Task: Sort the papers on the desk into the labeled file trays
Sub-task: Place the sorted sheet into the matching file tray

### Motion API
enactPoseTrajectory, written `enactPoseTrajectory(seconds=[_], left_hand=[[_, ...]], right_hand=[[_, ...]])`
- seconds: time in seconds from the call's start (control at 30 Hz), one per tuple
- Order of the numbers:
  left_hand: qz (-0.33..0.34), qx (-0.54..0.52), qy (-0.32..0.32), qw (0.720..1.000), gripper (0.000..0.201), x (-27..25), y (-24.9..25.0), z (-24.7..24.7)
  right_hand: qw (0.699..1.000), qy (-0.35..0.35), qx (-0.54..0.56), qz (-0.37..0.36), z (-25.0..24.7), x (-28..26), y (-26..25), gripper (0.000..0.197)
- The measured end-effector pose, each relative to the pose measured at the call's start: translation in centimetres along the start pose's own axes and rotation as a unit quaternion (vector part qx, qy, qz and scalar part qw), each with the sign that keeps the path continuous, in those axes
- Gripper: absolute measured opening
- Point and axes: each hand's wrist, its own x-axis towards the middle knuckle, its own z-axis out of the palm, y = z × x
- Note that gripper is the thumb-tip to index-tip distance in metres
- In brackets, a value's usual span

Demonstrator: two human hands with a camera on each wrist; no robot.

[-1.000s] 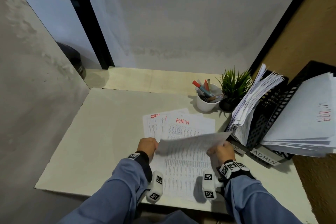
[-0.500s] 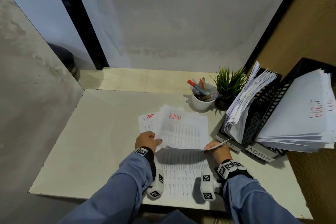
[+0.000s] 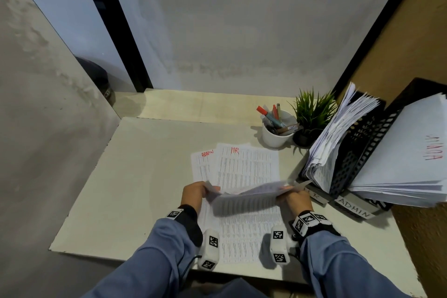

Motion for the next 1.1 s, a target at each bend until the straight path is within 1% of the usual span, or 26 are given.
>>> enactPoseTrajectory(seconds=[0.07,0.1,0.13,0.2,0.23,0.27,0.3,0.33,0.37,0.43,0.5,0.57,0.63,0.7,0.73,0.8,0.83,0.87,0.93,0.97,1.03,1.07,1.1], left_hand=[[-0.026,-0.016,0.002,1.000,0.016,-0.4,0.1,0.2],[-0.026,-0.049,-0.007,0.998,0.009,-0.9,0.2,0.3],[-0.023,-0.087,-0.017,0.996,0.011,-1.4,0.3,0.4],[-0.023,-0.165,-0.062,0.984,0.036,-2.4,1.0,0.7],[-0.016,-0.164,-0.083,0.983,0.042,-2.7,1.3,0.9],[0.007,-0.144,-0.093,0.985,0.041,-3.3,2.0,1.0],[0.041,-0.115,-0.087,0.989,0.033,-3.9,2.7,1.1],[0.077,-0.100,-0.079,0.989,0.023,-4.4,3.3,1.2],[0.113,-0.092,-0.070,0.987,0.018,-4.7,3.8,1.3],[0.171,-0.086,-0.048,0.980,0.021,-5.4,5.0,1.3],[0.226,-0.066,-0.024,0.972,0.023,-6.0,6.5,1.2],[0.255,-0.043,-0.013,0.966,0.023,-5.9,6.9,1.0],[0.245,-0.012,-0.010,0.970,0.020,-5.6,6.2,0.9],[0.201,0.028,-0.016,0.979,0.018,-5.2,4.6,1.0],[0.175,0.055,-0.021,0.983,0.019,-5.1,3.9,1.1],[0.152,0.090,-0.041,0.983,0.023,-5.1,3.1,1.3],[0.165,0.093,-0.057,0.980,0.018,-5.4,3.3,1.5],[0.188,0.099,-0.074,0.974,0.014,-6.0,4.0,1.6],[0.245,0.129,-0.110,0.955,0.012,-7.3,6.2,1.9],[0.273,0.141,-0.127,0.943,0.016,-8.0,7.5,2.3],[0.328,0.158,-0.145,0.920,0.032,-10.0,10.4,3.3],[0.350,0.163,-0.148,0.910,0.034,-11.1,11.9,4.0],[0.372,0.163,-0.155,0.901,0.035,-12.1,13.2,4.9]], right_hand=[[0.999,0.007,0.038,-0.015,0.0,-0.9,-0.6,0.024],[0.997,0.005,0.069,-0.025,0.1,-1.0,-0.7,0.030],[0.995,0.000,0.096,-0.029,0.4,-1.1,-0.7,0.035],[0.989,-0.029,0.143,-0.031,0.9,-1.0,-0.4,0.037],[0.987,-0.048,0.145,-0.042,1.1,-0.9,-0.2,0.035],[0.986,-0.059,0.148,-0.053,1.2,-0.8,-0.1,0.031],[0.983,-0.066,0.157,-0.069,1.3,-1.1,-0.5,0.024],[0.981,-0.068,0.153,-0.095,1.3,-1.6,-1.1,0.019],[0.980,-0.059,0.135,-0.136,1.3,-2.2,-1.9,0.018],[0.965,-0.038,0.110,-0.234,1.1,-3.9,-4.3,0.022],[0.940,-0.015,0.125,-0.316,1.0,-5.3,-6.0,0.027],[0.926,0.007,0.143,-0.349,1.0,-6.0,-6.5,0.028],[0.928,0.006,0.141,-0.344,1.3,-6.3,-6.1,0.029],[0.947,-0.009,0.126,-0.296,1.8,-6.0,-5.1,0.026],[0.958,-0.015,0.109,-0.265,1.9,-5.8,-4.4,0.020],[0.971,-0.025,0.076,-0.224,1.8,-5.3,-3.5,0.013],[0.971,-0.031,0.075,-0.224,1.4,-5.2,-3.7,0.012],[0.968,-0.034,0.079,-0.236,0.9,-5.2,-4.2,0.015],[0.956,-0.016,0.074,-0.284,-1.0,-5.5,-6.0,0.024],[0.947,-0.004,0.064,-0.316,-2.2,-5.9,-7.2,0.023],[0.925,0.016,0.048,-0.377,-5.2,-6.7,-9.4,0.017],[0.915,0.034,0.050,-0.398,-6.9,-7.0,-10.3,0.021],[0.906,0.069,0.053,-0.415,-8.8,-7.1,-11.1,0.027]])
